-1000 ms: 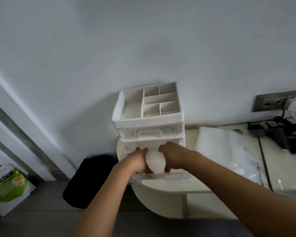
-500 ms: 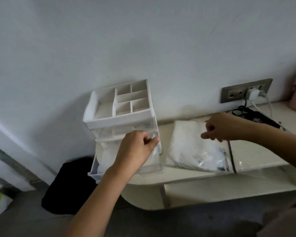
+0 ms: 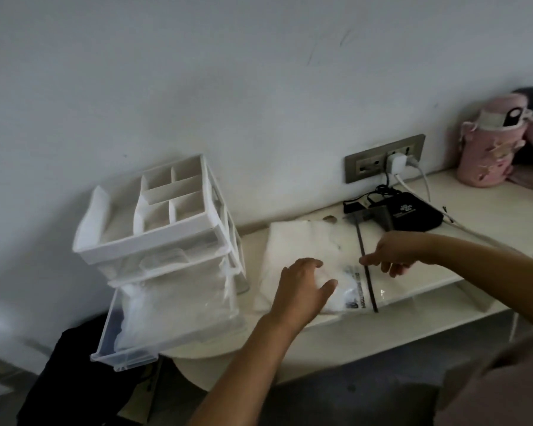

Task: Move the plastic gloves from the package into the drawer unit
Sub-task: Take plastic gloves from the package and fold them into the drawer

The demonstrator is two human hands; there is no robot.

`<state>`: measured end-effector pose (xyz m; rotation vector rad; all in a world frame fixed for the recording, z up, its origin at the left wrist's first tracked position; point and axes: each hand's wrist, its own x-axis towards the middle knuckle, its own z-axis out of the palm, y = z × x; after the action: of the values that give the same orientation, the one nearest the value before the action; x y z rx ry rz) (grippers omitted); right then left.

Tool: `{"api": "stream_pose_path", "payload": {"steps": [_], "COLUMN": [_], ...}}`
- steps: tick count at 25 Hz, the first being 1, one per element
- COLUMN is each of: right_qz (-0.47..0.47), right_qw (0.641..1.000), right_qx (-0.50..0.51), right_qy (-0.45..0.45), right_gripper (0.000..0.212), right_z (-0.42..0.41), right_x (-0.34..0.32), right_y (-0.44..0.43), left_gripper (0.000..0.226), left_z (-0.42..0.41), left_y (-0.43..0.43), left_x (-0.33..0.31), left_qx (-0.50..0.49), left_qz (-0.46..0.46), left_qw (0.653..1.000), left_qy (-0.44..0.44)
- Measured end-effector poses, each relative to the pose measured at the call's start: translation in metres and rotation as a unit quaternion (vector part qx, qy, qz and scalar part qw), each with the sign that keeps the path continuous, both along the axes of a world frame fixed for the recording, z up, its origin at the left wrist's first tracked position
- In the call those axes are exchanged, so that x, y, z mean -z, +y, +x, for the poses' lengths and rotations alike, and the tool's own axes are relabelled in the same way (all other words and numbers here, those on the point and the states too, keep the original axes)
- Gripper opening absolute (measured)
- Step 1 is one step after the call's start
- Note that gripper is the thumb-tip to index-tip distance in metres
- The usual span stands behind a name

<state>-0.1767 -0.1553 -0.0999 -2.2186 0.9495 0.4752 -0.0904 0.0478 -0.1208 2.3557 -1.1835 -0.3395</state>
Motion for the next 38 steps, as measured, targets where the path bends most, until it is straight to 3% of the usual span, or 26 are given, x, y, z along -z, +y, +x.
{"api": "stream_pose_path", "payload": {"steps": [3, 6, 12, 18, 24, 28, 32, 36, 38], "right_qz": [0.063, 0.084, 0.030, 0.048, 0.056, 0.005, 0.090, 0.092, 0.122], "right_qw": [0.995, 0.985, 0.989, 0.985, 0.990, 0.978, 0.964, 0.965, 0.945], "right_qx": [-0.023, -0.048, -0.027, -0.001, 0.032, 0.064, 0.102, 0.139, 0.185], "right_qy": [-0.068, -0.140, -0.141, -0.167, -0.128, -0.196, -0.227, -0.203, -0.242], "right_gripper": [0.015, 0.028, 0.052, 0.005, 0.021, 0.007, 0.012, 0.006, 0.009], "right_z": [-0.004, -0.007, 0.004, 0.022, 0.031, 0.028, 0.021, 0.016, 0.008], "right_x": [0.000, 0.001, 0.025, 0.030, 0.033, 0.021, 0.004, -0.012, -0.028], "right_y": [-0.002, -0.004, 0.006, 0.017, 0.024, 0.022, 0.014, -0.006, -0.013], "left_gripper": [0.068, 0.097, 0.071, 0.068, 0.064, 0.063, 0.060, 0.060, 0.062], "left_z": [0.004, 0.003, 0.000, -0.002, 0.000, 0.001, 0.001, 0.001, 0.002], "left_y": [-0.007, -0.009, -0.011, -0.011, -0.010, -0.010, -0.010, -0.009, -0.010], "left_x": [0.034, 0.056, 0.074, 0.078, 0.084, 0.088, 0.091, 0.092, 0.094], "left_qx": [0.007, 0.006, -0.023, -0.034, -0.025, -0.030, -0.038, -0.050, -0.058], "left_qz": [0.077, 0.060, 0.070, 0.031, -0.026, -0.052, -0.079, -0.078, -0.067], "left_qw": [0.996, 0.993, 0.982, 0.978, 0.977, 0.974, 0.965, 0.960, 0.957], "left_qy": [-0.052, -0.103, -0.175, -0.205, -0.209, -0.219, -0.245, -0.264, -0.275]}}
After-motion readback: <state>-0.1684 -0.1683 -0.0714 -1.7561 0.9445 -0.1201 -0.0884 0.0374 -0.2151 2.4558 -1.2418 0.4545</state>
